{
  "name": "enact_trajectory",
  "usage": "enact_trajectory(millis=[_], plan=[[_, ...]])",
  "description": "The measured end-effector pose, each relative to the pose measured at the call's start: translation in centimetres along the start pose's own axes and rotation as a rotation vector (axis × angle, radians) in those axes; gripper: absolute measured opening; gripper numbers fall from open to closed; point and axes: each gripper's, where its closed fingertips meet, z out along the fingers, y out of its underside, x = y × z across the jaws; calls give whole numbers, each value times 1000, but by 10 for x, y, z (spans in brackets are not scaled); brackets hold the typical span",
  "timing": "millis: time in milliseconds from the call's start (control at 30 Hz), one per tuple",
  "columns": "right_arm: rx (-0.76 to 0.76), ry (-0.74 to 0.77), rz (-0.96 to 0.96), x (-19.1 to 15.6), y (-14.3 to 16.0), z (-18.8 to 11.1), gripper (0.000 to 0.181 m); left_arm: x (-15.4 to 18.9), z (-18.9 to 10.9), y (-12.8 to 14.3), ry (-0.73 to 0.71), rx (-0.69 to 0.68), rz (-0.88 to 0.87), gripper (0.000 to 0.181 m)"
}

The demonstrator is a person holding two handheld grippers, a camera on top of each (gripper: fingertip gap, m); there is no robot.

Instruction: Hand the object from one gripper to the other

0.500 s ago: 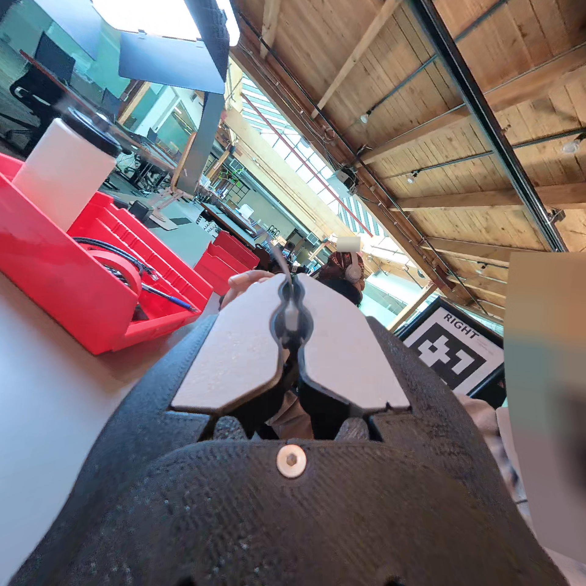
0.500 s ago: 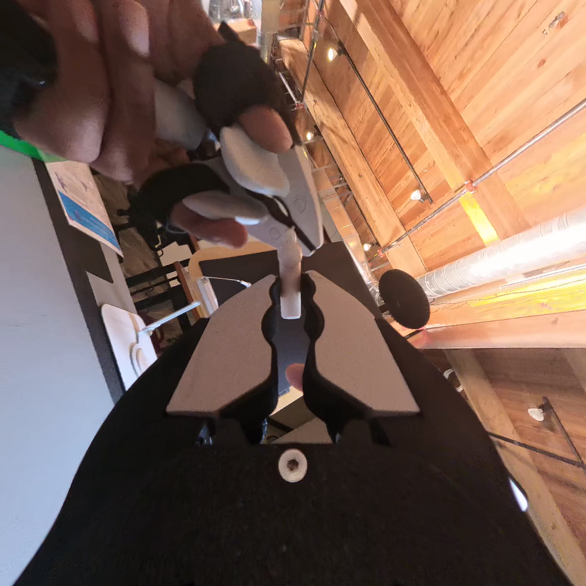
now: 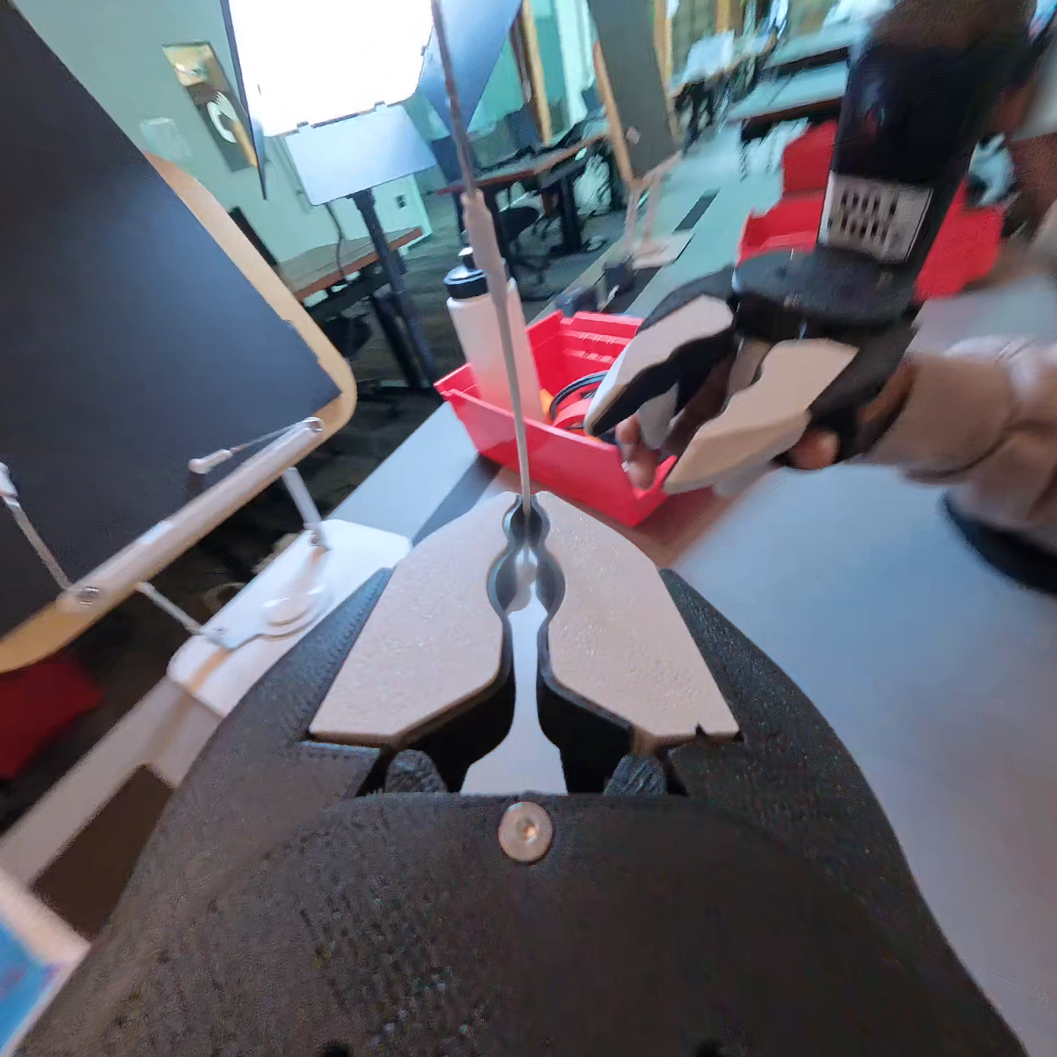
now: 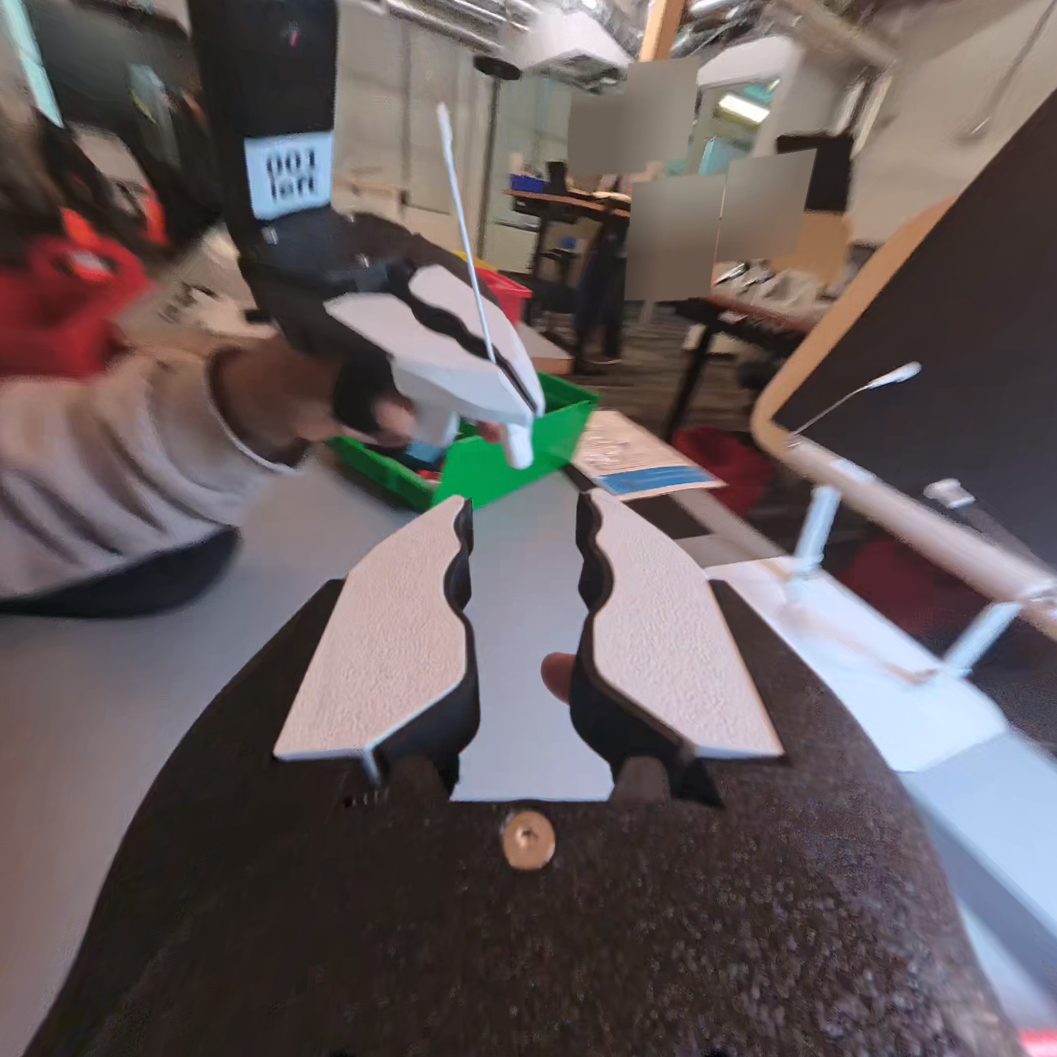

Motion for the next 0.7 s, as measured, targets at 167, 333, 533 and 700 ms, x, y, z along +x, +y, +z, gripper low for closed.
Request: enact_trajectory(millis=[167, 333, 533, 700], plan=[[114, -221, 326, -25, -30, 0, 39, 3, 14, 19, -165, -151, 362, 1], [31, -37, -81, -35, -33, 6, 39, 19, 27, 35, -135, -224, 458, 1], [1, 82, -259, -27, -36, 2, 2, 26, 29, 37, -70, -212, 392, 1], [30, 95, -192, -18, -41, -4, 2, 36, 25, 31, 48, -149, 260, 10]])
